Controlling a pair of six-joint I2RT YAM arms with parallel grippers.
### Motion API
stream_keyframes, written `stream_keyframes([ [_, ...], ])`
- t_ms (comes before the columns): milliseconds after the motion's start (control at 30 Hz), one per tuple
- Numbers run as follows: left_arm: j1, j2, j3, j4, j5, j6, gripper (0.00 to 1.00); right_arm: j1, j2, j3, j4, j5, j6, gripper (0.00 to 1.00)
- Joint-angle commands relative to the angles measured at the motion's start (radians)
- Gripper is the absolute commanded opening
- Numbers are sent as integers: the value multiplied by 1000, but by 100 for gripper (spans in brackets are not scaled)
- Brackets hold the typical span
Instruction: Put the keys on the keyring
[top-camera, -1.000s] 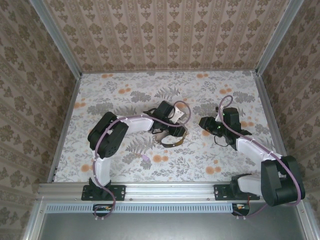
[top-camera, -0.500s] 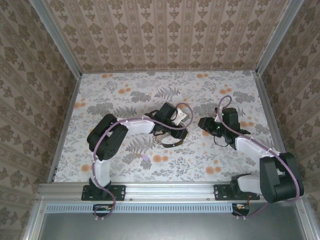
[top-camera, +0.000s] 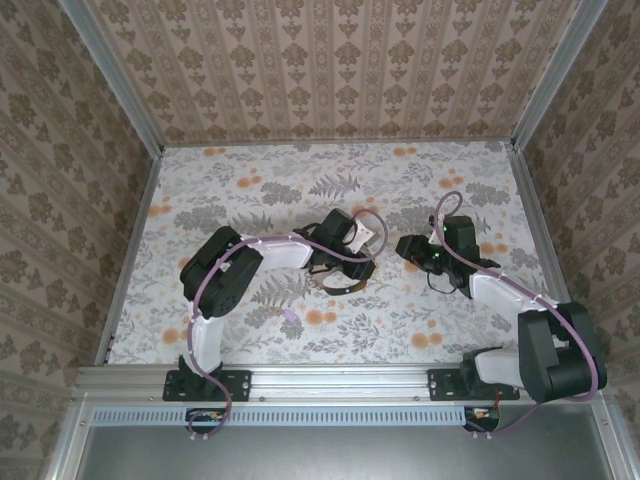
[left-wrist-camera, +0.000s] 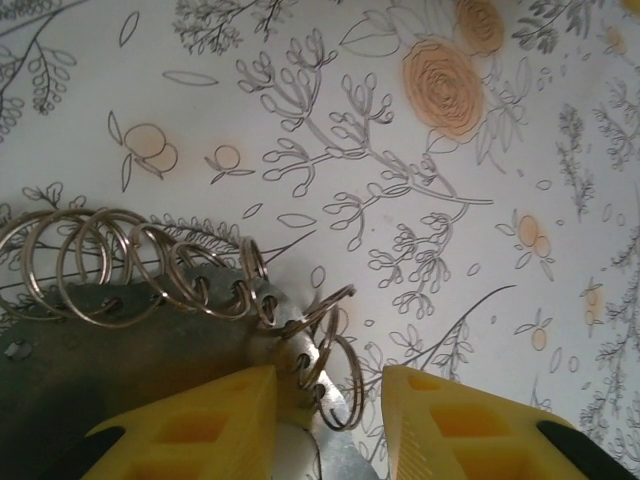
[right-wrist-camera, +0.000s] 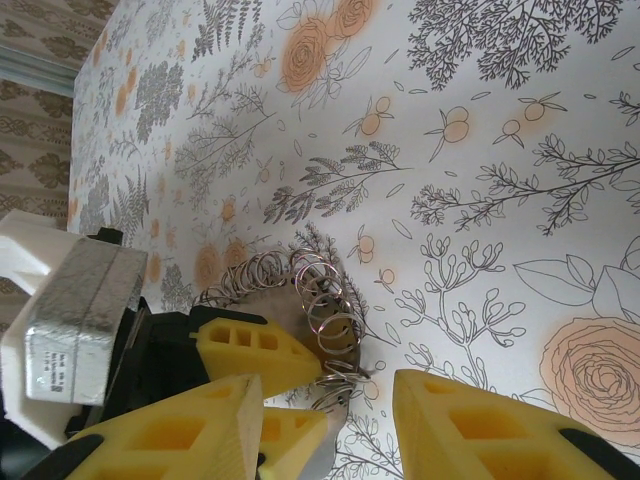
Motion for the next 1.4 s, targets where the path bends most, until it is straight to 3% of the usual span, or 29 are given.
stream_keyframes([
  [0,-7,21,10,12,-12,-11,33,1,15,5,29,-21,-10,41],
  [467,-9,40,23,16,-22,-14,26,1,21,6,35,-23,-10,40],
  [1367,-40,18,33,2,-62,-11,27,1,21,-8,44,-27,-10,38],
])
